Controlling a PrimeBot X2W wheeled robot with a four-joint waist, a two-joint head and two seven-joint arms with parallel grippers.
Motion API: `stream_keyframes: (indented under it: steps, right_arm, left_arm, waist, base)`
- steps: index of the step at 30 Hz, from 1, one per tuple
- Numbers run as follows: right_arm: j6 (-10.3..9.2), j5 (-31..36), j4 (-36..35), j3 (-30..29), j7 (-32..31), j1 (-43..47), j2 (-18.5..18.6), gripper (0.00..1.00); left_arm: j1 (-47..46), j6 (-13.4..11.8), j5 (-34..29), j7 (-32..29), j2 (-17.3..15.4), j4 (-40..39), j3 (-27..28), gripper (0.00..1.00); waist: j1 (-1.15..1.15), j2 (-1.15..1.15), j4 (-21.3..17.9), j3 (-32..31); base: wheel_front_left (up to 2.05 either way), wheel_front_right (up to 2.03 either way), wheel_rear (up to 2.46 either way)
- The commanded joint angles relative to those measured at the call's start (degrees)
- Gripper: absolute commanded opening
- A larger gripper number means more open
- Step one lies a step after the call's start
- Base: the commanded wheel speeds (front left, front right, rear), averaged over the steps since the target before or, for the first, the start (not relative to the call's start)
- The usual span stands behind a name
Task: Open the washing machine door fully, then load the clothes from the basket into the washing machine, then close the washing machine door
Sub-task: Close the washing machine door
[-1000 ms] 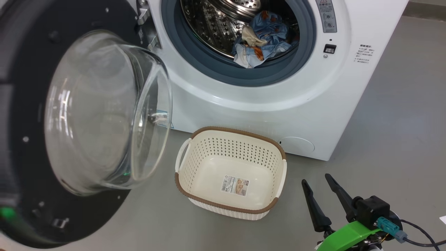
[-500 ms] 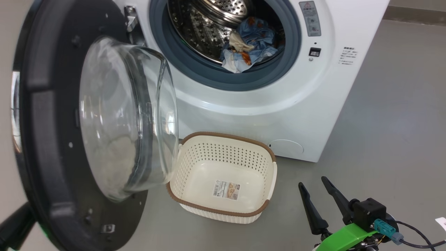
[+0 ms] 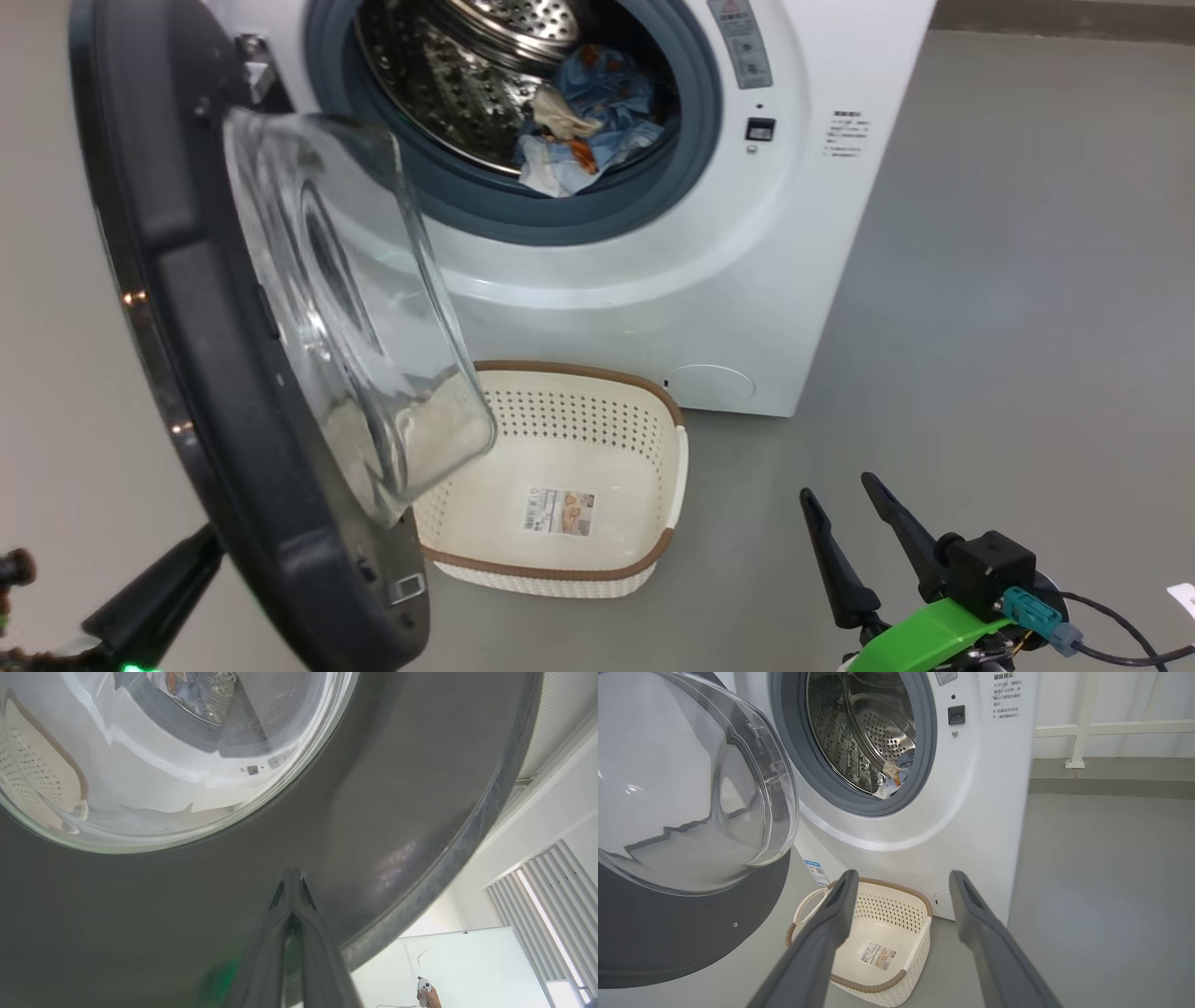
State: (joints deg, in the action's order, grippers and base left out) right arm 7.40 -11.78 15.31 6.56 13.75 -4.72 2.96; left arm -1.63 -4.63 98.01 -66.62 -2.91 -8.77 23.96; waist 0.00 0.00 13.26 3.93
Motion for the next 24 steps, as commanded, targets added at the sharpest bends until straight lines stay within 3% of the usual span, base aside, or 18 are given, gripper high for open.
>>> stream_keyframes:
  steps: [1,24]
  right_arm:
    - [0.09,-0.97,-1.39,1.26,0.81,-2.18,-0.08,1.00]
    - [0.09,-1.24,-2.25,0.29,1.21,-4.22,-0.08,1.00]
  left_arm:
    - [-1.16,1.60,1.17,0.56,-0.38,-2.13,-0.31,0.00]
    - [-8.43,10.68,2.43,19.27,0.02,3.38,-15.40,0.00]
  waist:
    - [0.00,0.00,-2.15,1.02]
    - [0.00,0.00,-14.40,5.22]
  base:
    - [0.00,0.00,0.00]
    - [0.00,0.00,0.00]
